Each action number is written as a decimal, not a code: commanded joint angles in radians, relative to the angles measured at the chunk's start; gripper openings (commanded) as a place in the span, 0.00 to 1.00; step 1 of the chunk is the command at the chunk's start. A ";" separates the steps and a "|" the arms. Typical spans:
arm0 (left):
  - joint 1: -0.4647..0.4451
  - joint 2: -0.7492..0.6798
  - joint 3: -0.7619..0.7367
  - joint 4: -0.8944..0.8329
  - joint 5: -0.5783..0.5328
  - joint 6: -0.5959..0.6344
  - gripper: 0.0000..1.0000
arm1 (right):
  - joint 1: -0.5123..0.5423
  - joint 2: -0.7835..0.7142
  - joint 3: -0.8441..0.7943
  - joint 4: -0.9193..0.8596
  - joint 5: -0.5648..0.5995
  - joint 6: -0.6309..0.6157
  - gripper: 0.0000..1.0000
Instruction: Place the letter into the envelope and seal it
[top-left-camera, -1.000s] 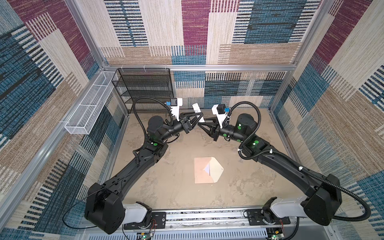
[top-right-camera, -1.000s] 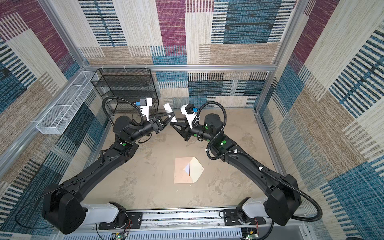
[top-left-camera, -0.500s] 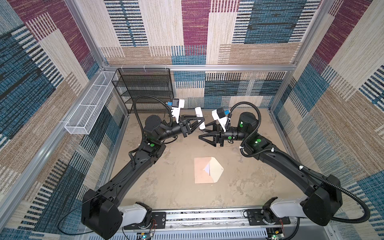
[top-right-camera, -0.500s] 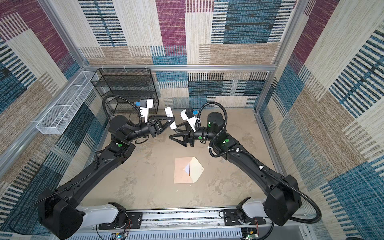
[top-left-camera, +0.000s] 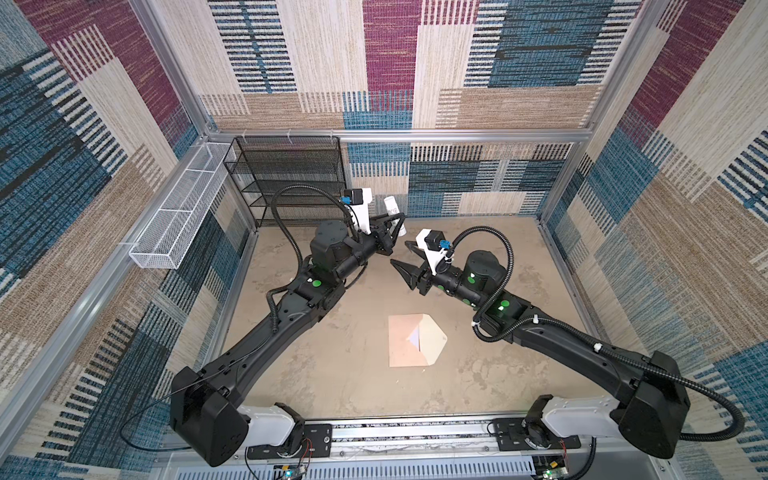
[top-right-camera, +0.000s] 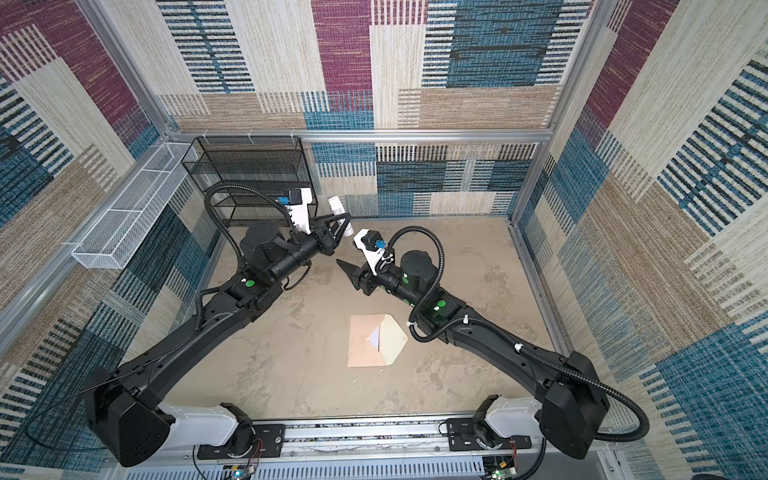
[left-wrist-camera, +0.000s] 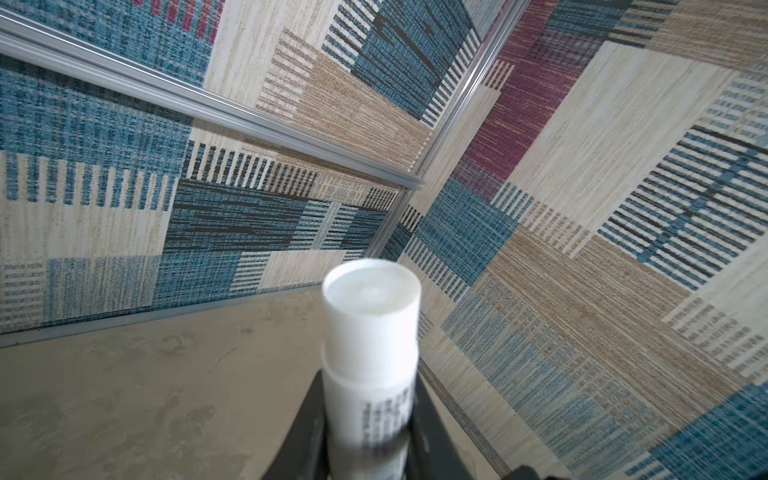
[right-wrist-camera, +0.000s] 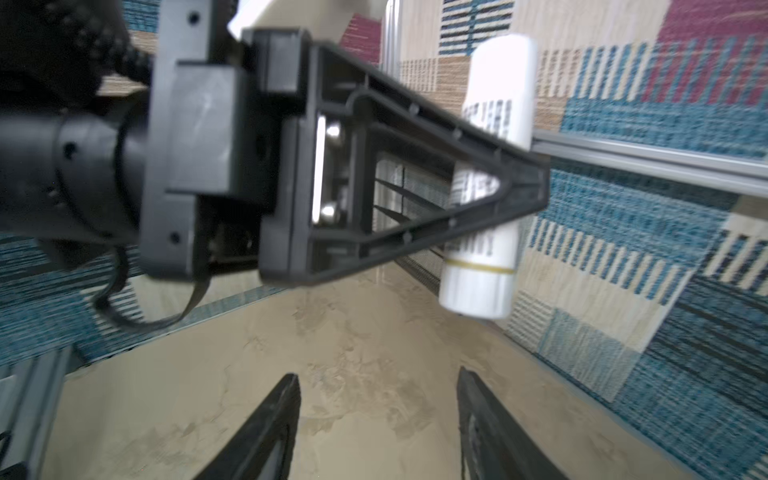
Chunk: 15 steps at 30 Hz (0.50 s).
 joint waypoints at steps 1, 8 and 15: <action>-0.026 0.015 0.017 0.000 -0.132 0.036 0.00 | 0.016 0.024 0.018 0.116 0.245 -0.063 0.63; -0.046 0.029 0.027 0.005 -0.146 0.034 0.00 | 0.017 0.071 0.065 0.090 0.292 -0.052 0.59; -0.048 0.032 0.028 0.002 -0.144 0.030 0.00 | 0.017 0.101 0.102 0.061 0.270 -0.075 0.51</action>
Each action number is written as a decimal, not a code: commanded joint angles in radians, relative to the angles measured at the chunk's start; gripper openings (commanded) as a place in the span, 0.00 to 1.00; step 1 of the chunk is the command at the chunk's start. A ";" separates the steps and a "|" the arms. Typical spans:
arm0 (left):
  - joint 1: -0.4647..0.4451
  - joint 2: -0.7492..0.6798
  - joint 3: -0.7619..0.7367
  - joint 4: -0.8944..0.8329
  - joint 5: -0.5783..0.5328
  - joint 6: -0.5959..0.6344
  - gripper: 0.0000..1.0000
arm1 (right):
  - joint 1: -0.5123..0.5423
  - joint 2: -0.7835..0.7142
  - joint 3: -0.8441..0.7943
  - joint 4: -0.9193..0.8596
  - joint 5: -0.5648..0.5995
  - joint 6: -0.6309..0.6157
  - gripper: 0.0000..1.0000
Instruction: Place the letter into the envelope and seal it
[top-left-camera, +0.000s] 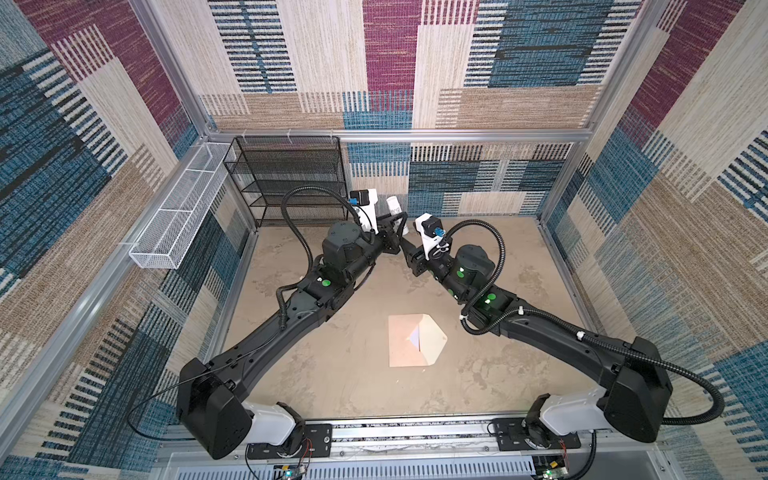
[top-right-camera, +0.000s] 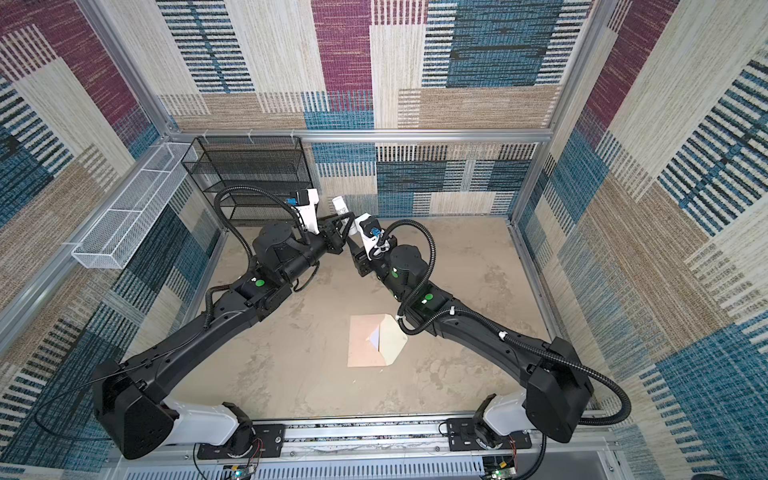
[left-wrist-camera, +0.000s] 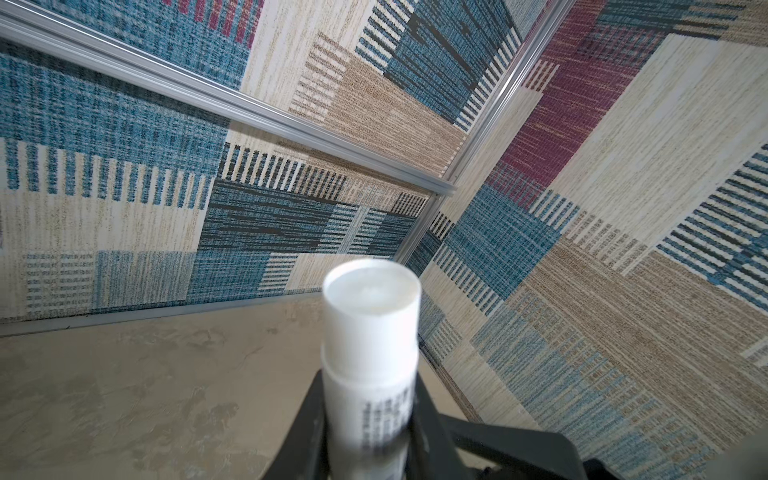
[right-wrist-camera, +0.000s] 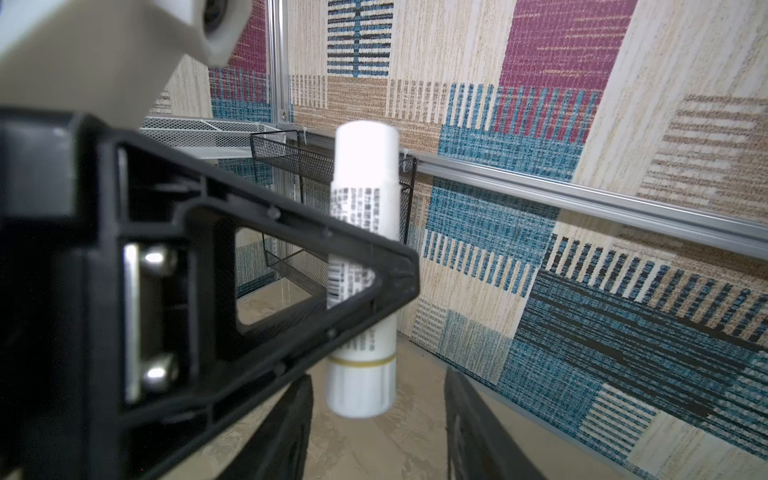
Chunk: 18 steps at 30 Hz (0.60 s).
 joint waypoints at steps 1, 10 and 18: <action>-0.003 0.002 0.010 0.013 -0.010 0.016 0.00 | 0.000 0.014 0.021 0.003 -0.002 -0.011 0.50; -0.002 0.004 0.012 0.008 -0.006 0.023 0.00 | 0.000 0.045 0.046 -0.036 -0.022 -0.017 0.42; -0.003 0.004 0.006 0.008 0.003 0.016 0.00 | 0.000 0.043 0.046 -0.020 -0.019 -0.019 0.31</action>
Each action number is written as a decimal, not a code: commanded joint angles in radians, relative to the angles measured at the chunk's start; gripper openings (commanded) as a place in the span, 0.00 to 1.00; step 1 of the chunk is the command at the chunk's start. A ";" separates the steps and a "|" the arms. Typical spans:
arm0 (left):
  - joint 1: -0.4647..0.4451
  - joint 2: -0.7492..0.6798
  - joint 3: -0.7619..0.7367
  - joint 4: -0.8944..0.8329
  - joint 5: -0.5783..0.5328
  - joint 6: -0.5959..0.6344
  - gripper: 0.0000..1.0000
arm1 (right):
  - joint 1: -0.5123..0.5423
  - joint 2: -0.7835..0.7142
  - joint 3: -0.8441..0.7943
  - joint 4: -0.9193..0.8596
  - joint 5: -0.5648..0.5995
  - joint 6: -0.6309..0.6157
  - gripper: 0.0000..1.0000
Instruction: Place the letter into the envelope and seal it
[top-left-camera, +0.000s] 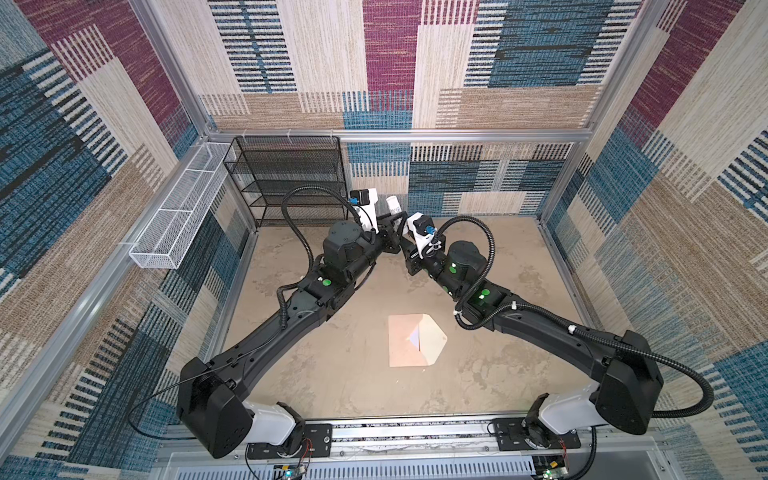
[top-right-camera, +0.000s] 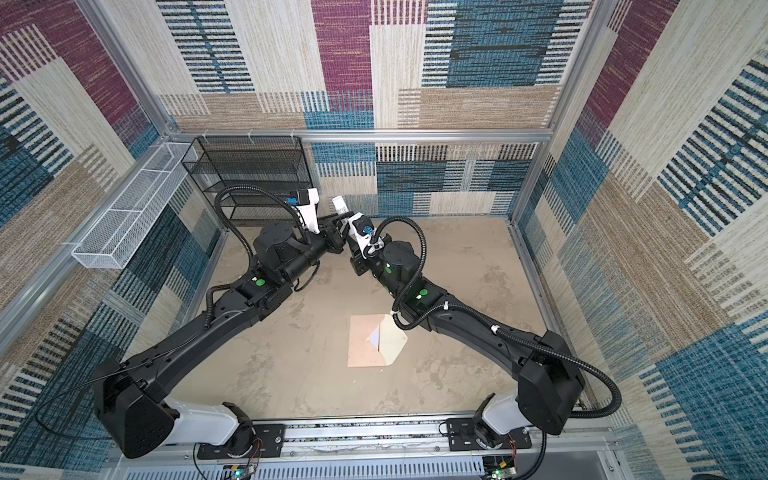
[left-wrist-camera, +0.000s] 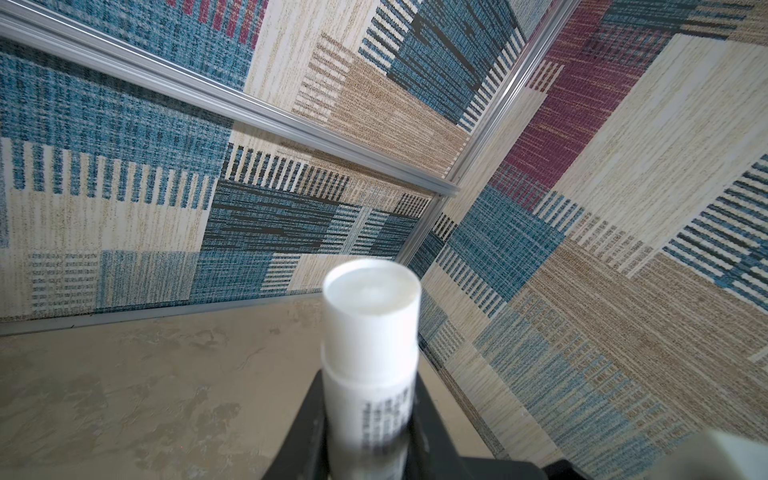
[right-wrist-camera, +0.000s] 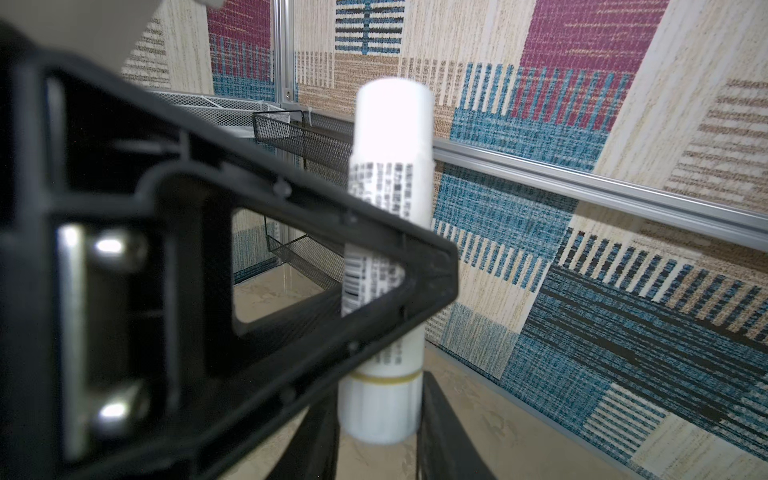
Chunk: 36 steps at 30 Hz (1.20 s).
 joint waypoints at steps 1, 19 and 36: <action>-0.002 -0.001 -0.001 0.011 0.008 0.014 0.00 | 0.000 0.000 0.009 0.018 -0.004 -0.008 0.31; -0.001 -0.022 -0.051 -0.015 0.070 -0.021 0.00 | 0.000 -0.022 0.025 0.004 -0.044 -0.010 0.25; 0.089 -0.084 -0.172 0.174 0.579 -0.217 0.00 | -0.154 -0.149 0.007 -0.086 -0.633 0.291 0.20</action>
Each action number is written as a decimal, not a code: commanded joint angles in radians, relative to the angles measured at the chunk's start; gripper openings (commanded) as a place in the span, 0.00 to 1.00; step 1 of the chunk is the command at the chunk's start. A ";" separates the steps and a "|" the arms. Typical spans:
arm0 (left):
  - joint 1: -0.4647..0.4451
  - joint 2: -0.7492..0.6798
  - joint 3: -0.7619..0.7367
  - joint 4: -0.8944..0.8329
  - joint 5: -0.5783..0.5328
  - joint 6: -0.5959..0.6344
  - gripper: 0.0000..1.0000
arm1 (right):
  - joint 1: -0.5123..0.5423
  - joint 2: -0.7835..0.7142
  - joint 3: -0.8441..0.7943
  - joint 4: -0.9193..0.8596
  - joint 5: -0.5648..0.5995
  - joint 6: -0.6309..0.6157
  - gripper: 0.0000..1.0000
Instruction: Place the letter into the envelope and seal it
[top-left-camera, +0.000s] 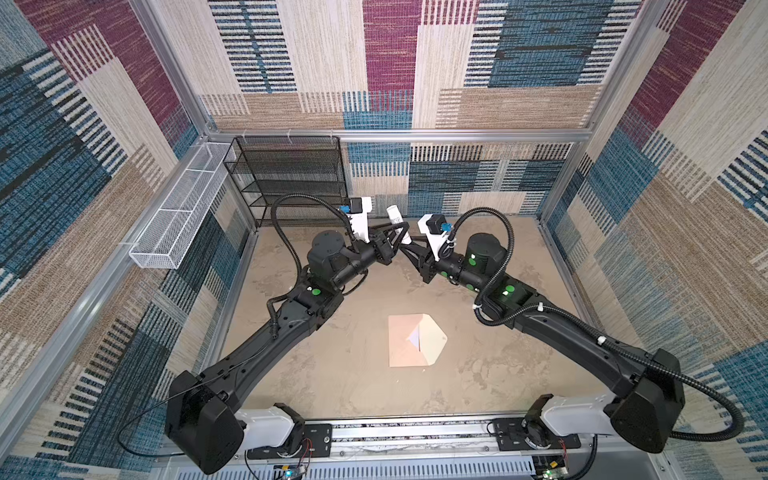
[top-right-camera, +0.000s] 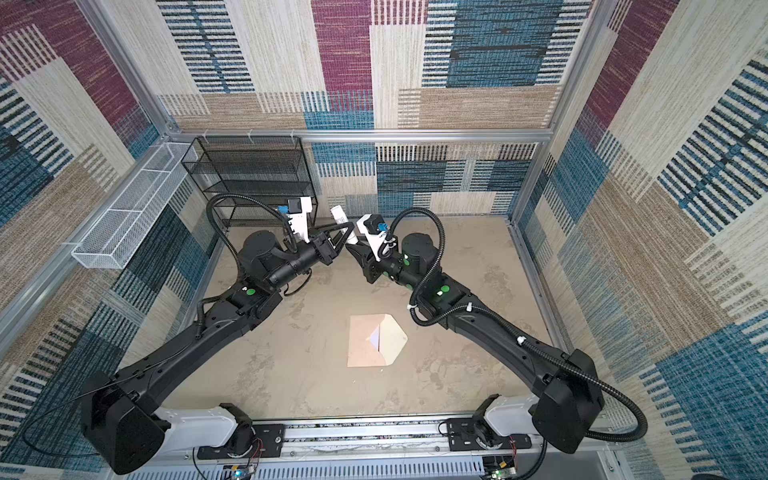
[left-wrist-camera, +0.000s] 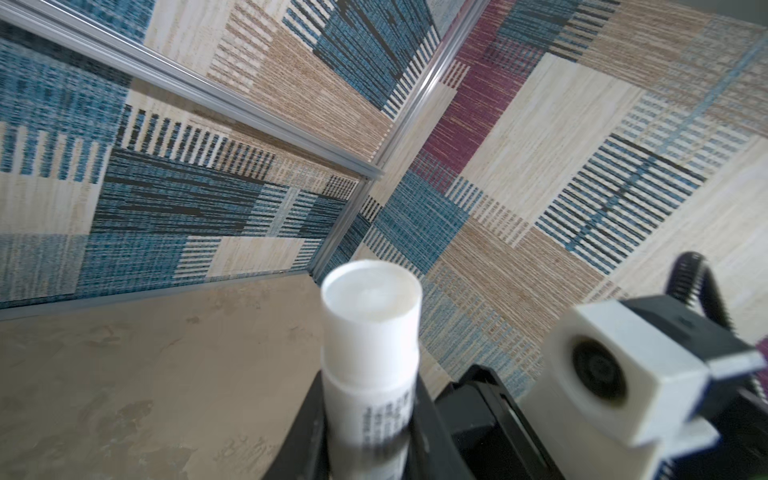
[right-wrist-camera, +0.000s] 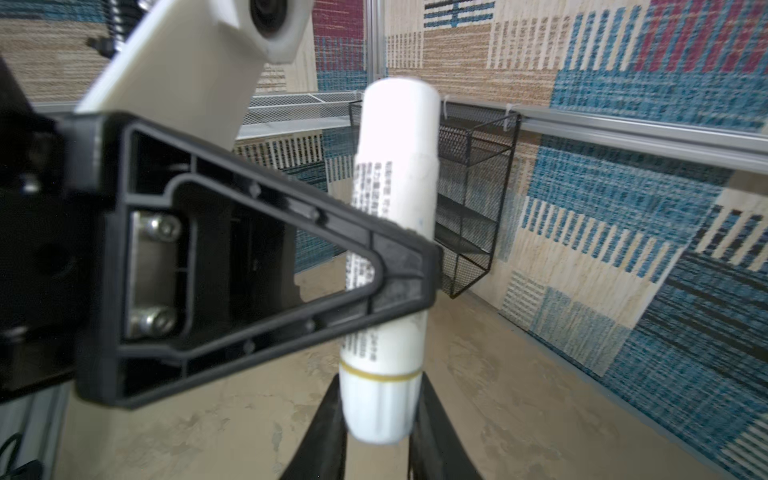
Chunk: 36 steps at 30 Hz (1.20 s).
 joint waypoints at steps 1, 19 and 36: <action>0.029 0.001 -0.029 0.046 0.288 -0.099 0.00 | -0.055 -0.029 -0.003 0.132 -0.255 0.170 0.20; 0.059 -0.030 -0.080 0.143 0.303 -0.101 0.00 | -0.166 -0.015 -0.045 0.090 -0.594 0.196 0.45; -0.024 0.055 0.137 -0.161 -0.321 0.107 0.00 | 0.110 0.067 -0.079 0.263 0.367 -0.145 0.57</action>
